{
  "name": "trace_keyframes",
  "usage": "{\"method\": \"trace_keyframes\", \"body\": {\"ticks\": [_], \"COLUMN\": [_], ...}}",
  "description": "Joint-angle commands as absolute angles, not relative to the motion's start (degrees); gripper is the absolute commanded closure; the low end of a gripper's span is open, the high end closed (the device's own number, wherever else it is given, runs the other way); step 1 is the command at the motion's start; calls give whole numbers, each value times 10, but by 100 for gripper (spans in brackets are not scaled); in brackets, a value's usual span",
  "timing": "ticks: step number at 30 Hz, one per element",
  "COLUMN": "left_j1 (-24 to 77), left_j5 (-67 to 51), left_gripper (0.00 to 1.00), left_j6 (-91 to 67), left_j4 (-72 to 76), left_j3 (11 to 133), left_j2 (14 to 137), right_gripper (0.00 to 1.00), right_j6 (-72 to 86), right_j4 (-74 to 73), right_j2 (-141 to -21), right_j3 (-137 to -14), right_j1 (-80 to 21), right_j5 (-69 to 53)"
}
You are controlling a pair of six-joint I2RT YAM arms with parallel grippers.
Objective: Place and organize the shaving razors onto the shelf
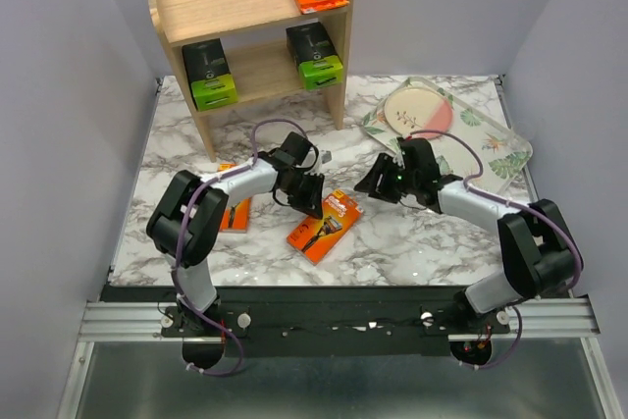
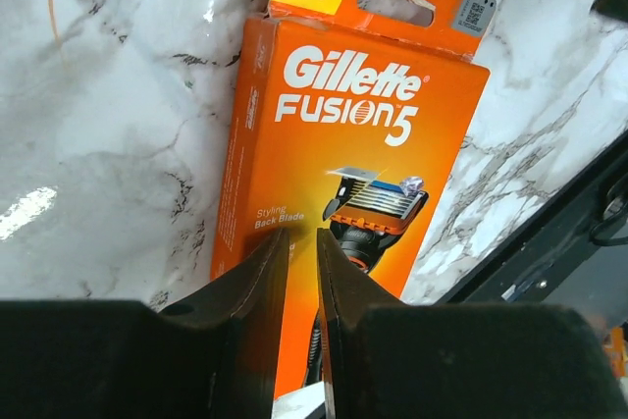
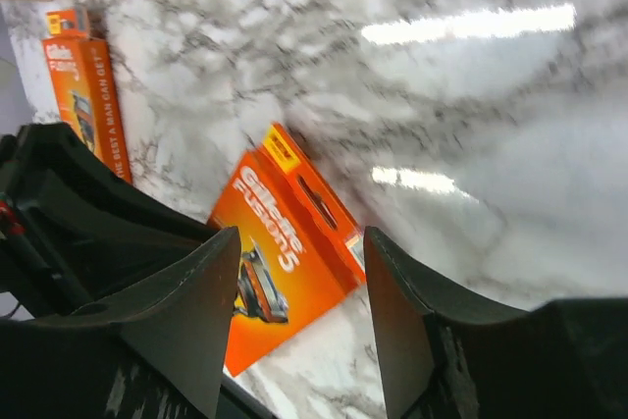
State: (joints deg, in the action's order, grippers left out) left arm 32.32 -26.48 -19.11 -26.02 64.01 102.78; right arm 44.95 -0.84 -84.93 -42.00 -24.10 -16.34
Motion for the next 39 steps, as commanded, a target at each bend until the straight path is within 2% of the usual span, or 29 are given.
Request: {"method": "trace_keyframes", "body": {"ticks": [1,9,10,15,18,23,24,25,28,30,35,39], "left_j1": [319,316,314,308,305,289,283,280,271,271,271,272], "left_j5": [-168,-189,-197,-214,-217,-240,-250,-271,-312,-364,-386,-368], "left_gripper": [70,60,59,58,57,52,48,46,35,30,24,23], "left_j6": [-152,-199,-202,-183,-186,-218,-228,-241,-318,-340,-431,-514], "left_j4": [-243,-244,-238,-241,-261,-274,-274,-273,-242,-177,37,89], "left_j3": [620,615,616,674,685,686,687,689,676,648,534,497], "left_j2": [1027,926,919,902,896,872,871,872,870,860,820,834], "right_gripper": [41,49,54,55,65,65,67,79,99,99,99,99], "right_j6": [361,343,341,353,357,342,338,337,346,372,539,598], "right_j4": [34,31,27,51,57,43,41,40,26,23,2,-53], "right_j2": [-921,-1025,-1033,-1058,-1080,-1090,-1085,-1078,-1035,-991,-924,-908], "right_j3": [-484,-514,-515,-514,-529,-539,-534,-528,-505,-481,-432,-435], "right_j1": [-236,-236,-236,-236,-238,-239,-239,-239,-236,-223,-180,-176], "right_j5": [-222,-287,-287,-319,-332,-348,-345,-341,-306,-276,-196,-162]}}
